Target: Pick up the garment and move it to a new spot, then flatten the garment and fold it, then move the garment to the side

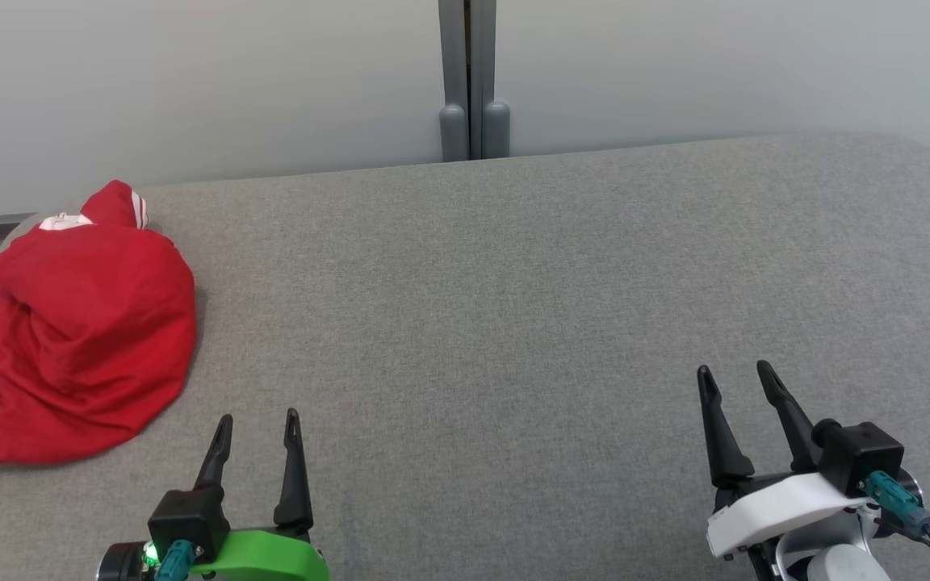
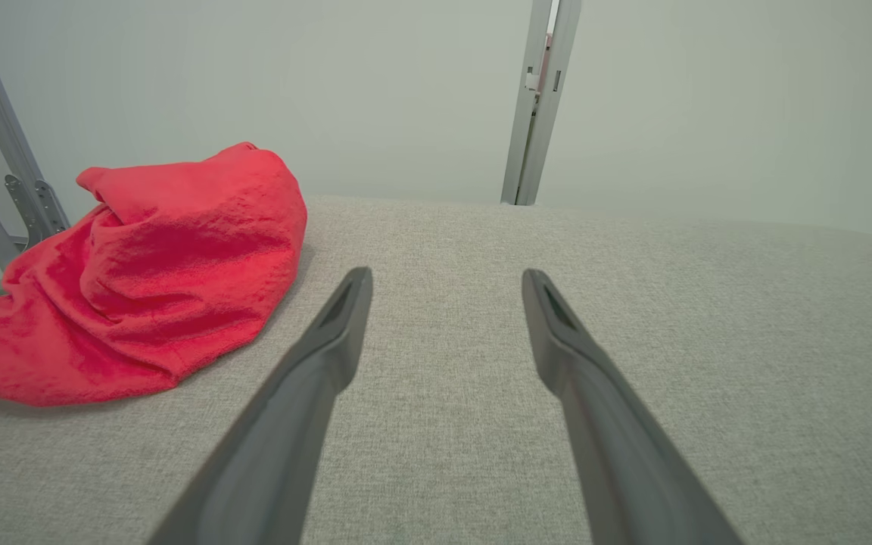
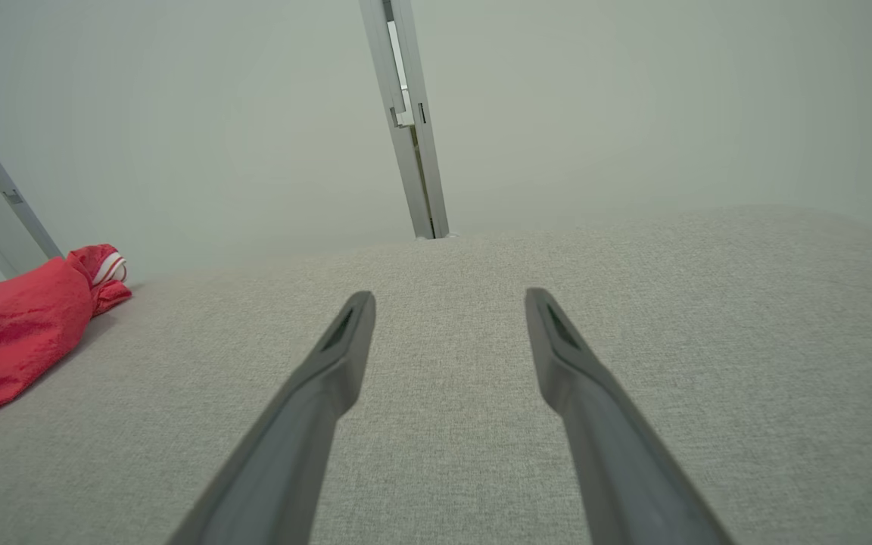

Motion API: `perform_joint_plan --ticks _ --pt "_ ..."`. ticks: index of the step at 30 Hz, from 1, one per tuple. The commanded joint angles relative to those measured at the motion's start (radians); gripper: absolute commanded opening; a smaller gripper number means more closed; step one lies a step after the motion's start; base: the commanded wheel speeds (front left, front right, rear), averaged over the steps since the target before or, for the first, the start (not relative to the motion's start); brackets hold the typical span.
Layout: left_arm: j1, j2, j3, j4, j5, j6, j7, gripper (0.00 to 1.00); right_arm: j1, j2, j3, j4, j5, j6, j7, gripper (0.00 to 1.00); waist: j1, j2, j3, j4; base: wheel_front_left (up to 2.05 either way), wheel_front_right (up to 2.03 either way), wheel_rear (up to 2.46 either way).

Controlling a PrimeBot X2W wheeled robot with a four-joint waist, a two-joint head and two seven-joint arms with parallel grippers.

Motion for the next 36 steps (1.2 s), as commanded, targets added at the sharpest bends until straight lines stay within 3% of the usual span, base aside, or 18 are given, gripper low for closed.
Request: perform_joint_plan --ticks 1,16,36 --pt "0.010 0.001 -0.002 -0.001 0.024 0.003 -0.010 1.00 0.005 -0.005 0.003 -0.006 -0.024 0.000 -0.010 1.00 0.0000 -0.0001 0.000 0.000 0.00 0.00 0.00" --pt "0.020 0.000 -0.007 0.003 0.106 0.009 -0.037 1.00 0.010 -0.006 0.014 -0.004 -0.129 0.000 -0.037 1.00 0.0000 -0.0001 0.001 0.001 0.00 0.00 0.00" --pt "0.012 0.000 -0.004 0.013 0.083 0.005 -0.035 1.00 0.008 -0.005 0.001 0.002 -0.114 0.000 -0.035 1.00 0.0000 -0.0001 0.006 0.002 0.00 0.00 0.00"
